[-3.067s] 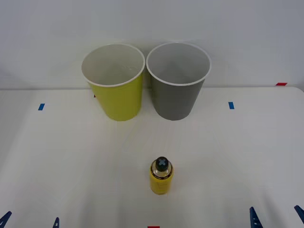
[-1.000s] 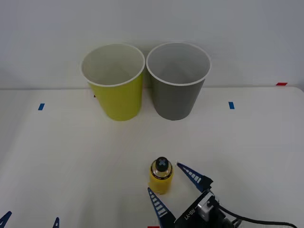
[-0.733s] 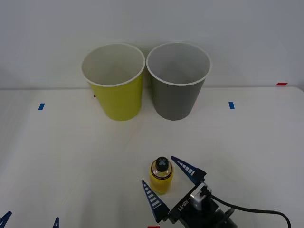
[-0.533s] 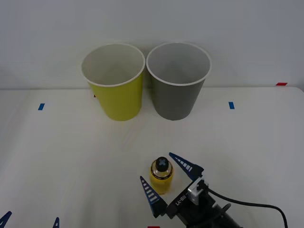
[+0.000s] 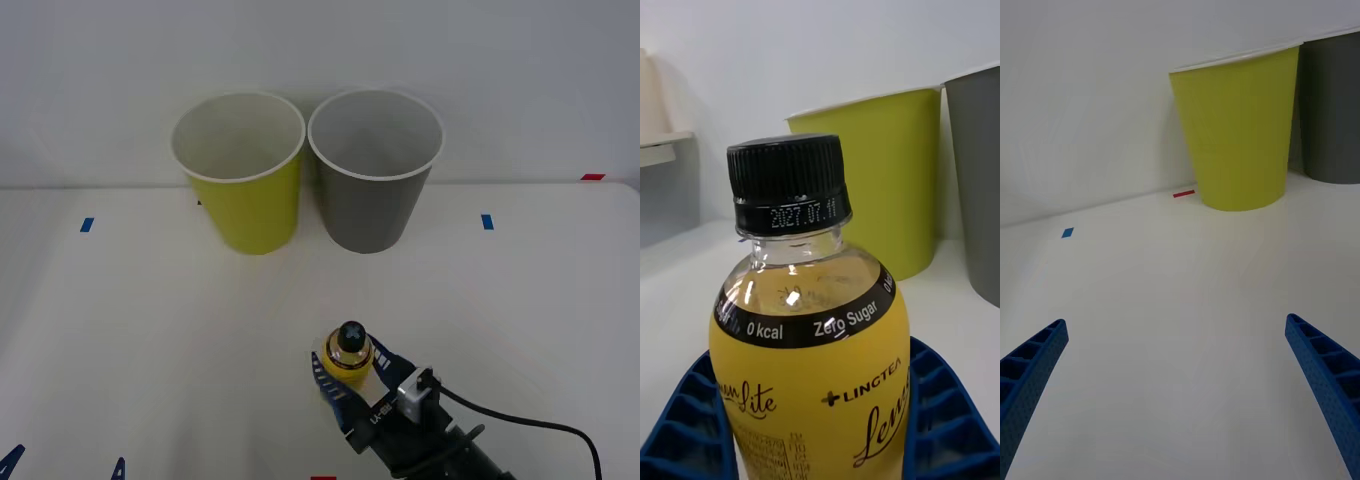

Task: Put cans in the gray bin and PET bottles in the light green bin.

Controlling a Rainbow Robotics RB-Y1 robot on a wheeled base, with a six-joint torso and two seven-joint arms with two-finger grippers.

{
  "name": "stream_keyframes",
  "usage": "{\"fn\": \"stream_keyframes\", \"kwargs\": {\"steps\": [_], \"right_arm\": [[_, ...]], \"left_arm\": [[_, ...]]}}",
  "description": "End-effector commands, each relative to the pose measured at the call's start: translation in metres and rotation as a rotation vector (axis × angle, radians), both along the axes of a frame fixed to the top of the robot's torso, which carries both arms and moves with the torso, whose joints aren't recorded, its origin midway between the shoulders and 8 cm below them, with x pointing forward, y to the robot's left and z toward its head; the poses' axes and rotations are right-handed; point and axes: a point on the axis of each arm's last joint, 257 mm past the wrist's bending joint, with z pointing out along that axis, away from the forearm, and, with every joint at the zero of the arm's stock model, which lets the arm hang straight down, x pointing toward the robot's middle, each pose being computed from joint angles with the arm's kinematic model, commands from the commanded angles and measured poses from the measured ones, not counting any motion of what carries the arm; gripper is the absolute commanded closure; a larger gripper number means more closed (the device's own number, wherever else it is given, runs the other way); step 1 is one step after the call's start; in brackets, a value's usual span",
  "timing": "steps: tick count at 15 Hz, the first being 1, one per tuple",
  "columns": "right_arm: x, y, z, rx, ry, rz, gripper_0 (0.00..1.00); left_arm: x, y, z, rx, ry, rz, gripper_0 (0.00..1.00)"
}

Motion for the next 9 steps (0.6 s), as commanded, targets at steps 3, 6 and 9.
{"fn": "stream_keyframes", "kwargs": {"steps": [3, 6, 9], "right_arm": [[0.005, -0.005, 0.002, 0.016, 0.008, -0.021, 0.91], [0.011, -0.013, 0.008, 0.011, -0.006, -0.033, 0.92], [0.017, -0.013, 0.028, -0.008, 0.043, -0.026, 0.93]], "left_arm": [[0.000, 0.000, 0.000, 0.000, 0.000, 0.000, 0.00], [0.000, 0.000, 0.000, 0.000, 0.000, 0.000, 0.00], [0.000, 0.000, 0.000, 0.000, 0.000, 0.000, 0.00]]}}
